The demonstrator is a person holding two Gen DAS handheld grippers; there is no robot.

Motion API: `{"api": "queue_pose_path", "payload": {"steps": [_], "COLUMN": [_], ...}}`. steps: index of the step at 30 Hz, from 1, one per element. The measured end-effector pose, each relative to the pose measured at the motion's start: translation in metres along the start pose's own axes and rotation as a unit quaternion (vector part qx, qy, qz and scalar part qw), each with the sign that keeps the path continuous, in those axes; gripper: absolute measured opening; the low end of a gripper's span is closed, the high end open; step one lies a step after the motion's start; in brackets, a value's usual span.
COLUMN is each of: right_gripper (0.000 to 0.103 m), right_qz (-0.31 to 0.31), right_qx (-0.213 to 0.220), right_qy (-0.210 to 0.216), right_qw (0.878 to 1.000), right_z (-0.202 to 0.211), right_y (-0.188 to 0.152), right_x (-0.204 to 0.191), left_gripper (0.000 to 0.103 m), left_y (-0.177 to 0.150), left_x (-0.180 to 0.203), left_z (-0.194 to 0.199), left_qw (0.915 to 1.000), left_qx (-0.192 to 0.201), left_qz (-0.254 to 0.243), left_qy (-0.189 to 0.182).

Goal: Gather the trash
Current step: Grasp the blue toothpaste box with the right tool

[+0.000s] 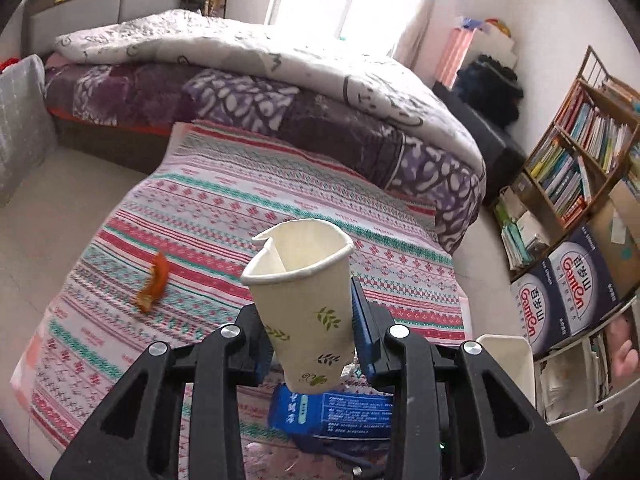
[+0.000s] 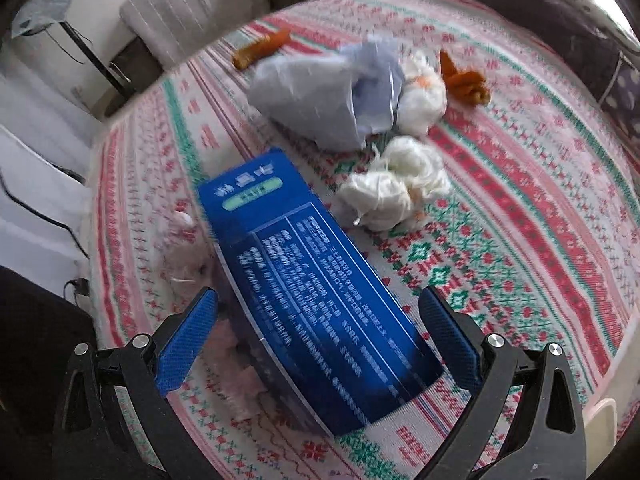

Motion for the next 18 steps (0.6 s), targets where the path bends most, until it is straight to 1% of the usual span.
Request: {"api": "queue_pose_path", "payload": {"steps": [3, 5, 8, 9, 10, 11, 13, 18], "right_gripper": [0.097, 0.096, 0.081, 0.067, 0.050, 0.050, 0.048, 0.045], "right_qz": [0.006, 0.010, 0.018, 0.017, 0.015, 0.013, 0.022, 0.011], "right_qx": [0.010, 0.013, 0.025, 0.029, 0.029, 0.030, 0.036, 0.057], "right_qy": [-0.014, -0.025, -0.031, -0.027, -0.018, -0.018, -0.037, -0.047], "right_qw": [1.000, 1.000, 0.999, 0.999, 0.999, 0.999, 0.998, 0.997], "right_z": [-0.003, -0.003, -0.002, 0.001, 0.004, 0.006, 0.009, 0.027], "right_y": [0.001, 0.001, 0.001, 0.001, 0.002, 0.001, 0.001, 0.002], "right_x": [-0.005, -0.009, -0.016, -0.017, -0.018, -0.019, -0.023, -0.023], "left_gripper": [0.034, 0.034, 0.034, 0.034, 0.034, 0.034, 0.034, 0.034], "left_y": [-0.001, -0.003, -0.008, -0.009, -0.009, -0.010, -0.011, -0.010], "left_x": [-0.007, -0.010, -0.014, -0.015, -0.015, -0.016, -0.017, -0.014], "left_z": [0.007, 0.007, 0.004, 0.002, 0.002, 0.002, 0.003, 0.006], "left_qw": [1.0000, 1.0000, 0.9999, 0.9999, 0.9998, 0.9998, 0.9998, 0.9998], "left_qx": [0.000, -0.002, -0.008, -0.010, -0.010, -0.010, -0.008, 0.000], "left_qz": [0.006, 0.002, -0.002, -0.002, -0.003, -0.004, -0.007, -0.010], "left_qy": [-0.006, 0.001, 0.011, 0.012, 0.014, 0.016, 0.019, 0.018]}}
Point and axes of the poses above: each gripper's, at about its wrist camera, not at the fingertips, and z roughly against the way its jaws point, x to its right, y to its top, the point moved 5 cm from there along -z, roughly the way its jaws point, and after that the axes turned 2 degrees about x, right-handed, at the moved point
